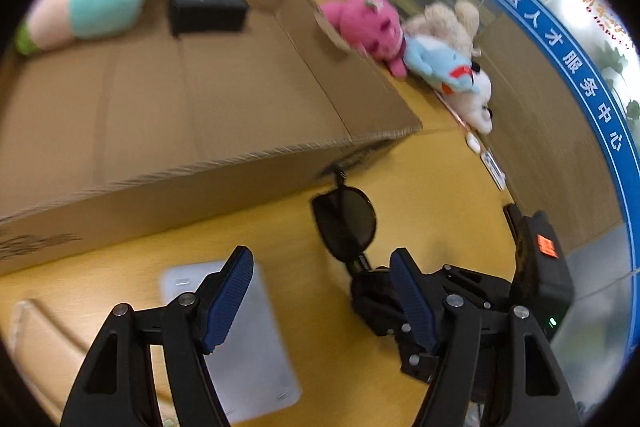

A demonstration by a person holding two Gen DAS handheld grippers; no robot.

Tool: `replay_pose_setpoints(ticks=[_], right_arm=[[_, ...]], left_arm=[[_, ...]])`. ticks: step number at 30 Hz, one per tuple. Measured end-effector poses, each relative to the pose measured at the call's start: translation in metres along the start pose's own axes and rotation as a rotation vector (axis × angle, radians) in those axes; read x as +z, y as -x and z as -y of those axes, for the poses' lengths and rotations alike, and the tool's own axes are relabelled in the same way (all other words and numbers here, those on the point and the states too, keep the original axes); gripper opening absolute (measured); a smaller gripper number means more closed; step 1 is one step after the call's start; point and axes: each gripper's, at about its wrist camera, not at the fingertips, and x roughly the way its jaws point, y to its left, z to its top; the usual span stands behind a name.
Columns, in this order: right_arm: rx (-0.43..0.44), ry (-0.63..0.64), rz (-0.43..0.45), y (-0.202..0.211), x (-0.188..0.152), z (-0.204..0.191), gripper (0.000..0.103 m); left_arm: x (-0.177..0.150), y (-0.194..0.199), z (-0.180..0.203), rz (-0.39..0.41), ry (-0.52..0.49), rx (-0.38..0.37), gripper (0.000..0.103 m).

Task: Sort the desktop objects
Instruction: 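Close both grippers on the black sunglasses on the table, then lift the sunglasses with both grippers and carry them over the cardboard box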

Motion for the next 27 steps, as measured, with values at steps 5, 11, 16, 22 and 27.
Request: replay_pose_setpoints(ticks=[5, 11, 16, 22, 27], right_arm=[[0.023, -0.037, 0.010, 0.003, -0.002, 0.005, 0.028], [0.097, -0.112, 0.026, 0.006, -0.006, 0.015, 0.026], [0.217, -0.233, 0.043, 0.011, -0.016, 0.039, 0.025], [0.271, -0.284, 0.051, 0.016, -0.020, 0.048, 0.025], [0.258, -0.262, 0.050, 0.024, -0.021, 0.041, 0.025]], left_arm=[[0.001, -0.037, 0.019, -0.109, 0.017, -0.083, 0.070], [-0.002, -0.063, 0.026, -0.145, 0.040, -0.018, 0.034], [-0.003, -0.067, 0.009, -0.175, 0.151, -0.102, 0.034], [-0.003, -0.068, 0.009, -0.169, 0.156, -0.122, 0.033], [-0.003, -0.066, 0.013, -0.145, 0.126, -0.121, 0.032]])
